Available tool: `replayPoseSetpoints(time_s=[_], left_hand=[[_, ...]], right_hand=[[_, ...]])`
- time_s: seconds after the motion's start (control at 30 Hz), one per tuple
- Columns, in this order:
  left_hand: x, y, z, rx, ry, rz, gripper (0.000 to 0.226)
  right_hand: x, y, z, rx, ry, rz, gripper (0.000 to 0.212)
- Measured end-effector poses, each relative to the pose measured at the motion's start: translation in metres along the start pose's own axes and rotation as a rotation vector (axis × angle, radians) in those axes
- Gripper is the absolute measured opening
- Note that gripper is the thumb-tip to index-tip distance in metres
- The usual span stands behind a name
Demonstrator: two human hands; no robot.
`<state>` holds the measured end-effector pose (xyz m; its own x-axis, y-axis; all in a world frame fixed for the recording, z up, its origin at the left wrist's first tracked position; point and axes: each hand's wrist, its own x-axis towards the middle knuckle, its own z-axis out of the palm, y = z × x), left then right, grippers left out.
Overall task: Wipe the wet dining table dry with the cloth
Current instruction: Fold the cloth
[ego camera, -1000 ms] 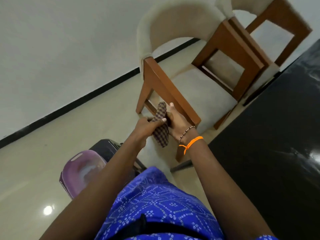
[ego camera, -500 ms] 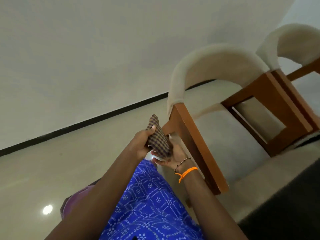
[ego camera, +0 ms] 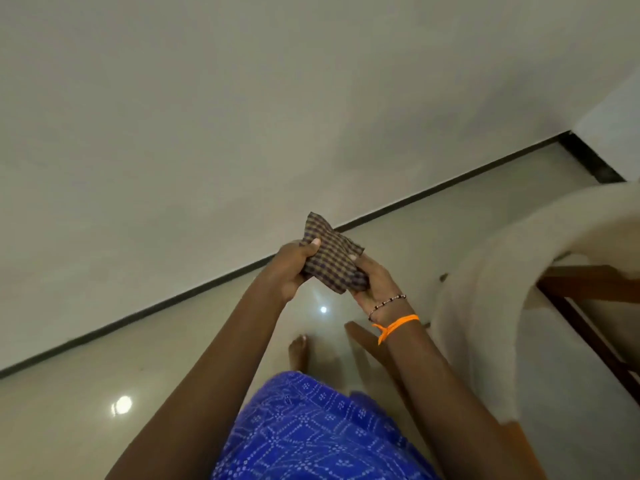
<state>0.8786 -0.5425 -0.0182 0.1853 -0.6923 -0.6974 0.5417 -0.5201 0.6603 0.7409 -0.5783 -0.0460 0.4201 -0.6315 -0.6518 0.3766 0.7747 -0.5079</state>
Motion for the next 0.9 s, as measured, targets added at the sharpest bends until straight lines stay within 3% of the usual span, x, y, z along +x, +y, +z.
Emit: replayPoseSetpoints(time_s=[0.13, 0.33, 0.8, 0.9], left_hand=[[0.042, 0.061, 0.002, 0.089, -0.039, 0.022, 0.035], [0.111, 0.123, 0.066, 0.184, -0.191, 0.046, 0.031], [0.280, 0.206, 0.372, 0.555, -0.548, -0.024, 0.022], [0.303, 0.212, 0.431, 0.622, -0.598, -0.073, 0.022]], right_hand=[[0.046, -0.037, 0.039, 0.014, 0.081, -0.114, 0.042], [0.093, -0.125, 0.040, 0.064, 0.093, -0.286, 0.047], [0.153, -0.383, -0.092, 0.267, 0.228, -0.546, 0.036], [0.159, -0.431, -0.109, 0.256, 0.266, -0.582, 0.042]])
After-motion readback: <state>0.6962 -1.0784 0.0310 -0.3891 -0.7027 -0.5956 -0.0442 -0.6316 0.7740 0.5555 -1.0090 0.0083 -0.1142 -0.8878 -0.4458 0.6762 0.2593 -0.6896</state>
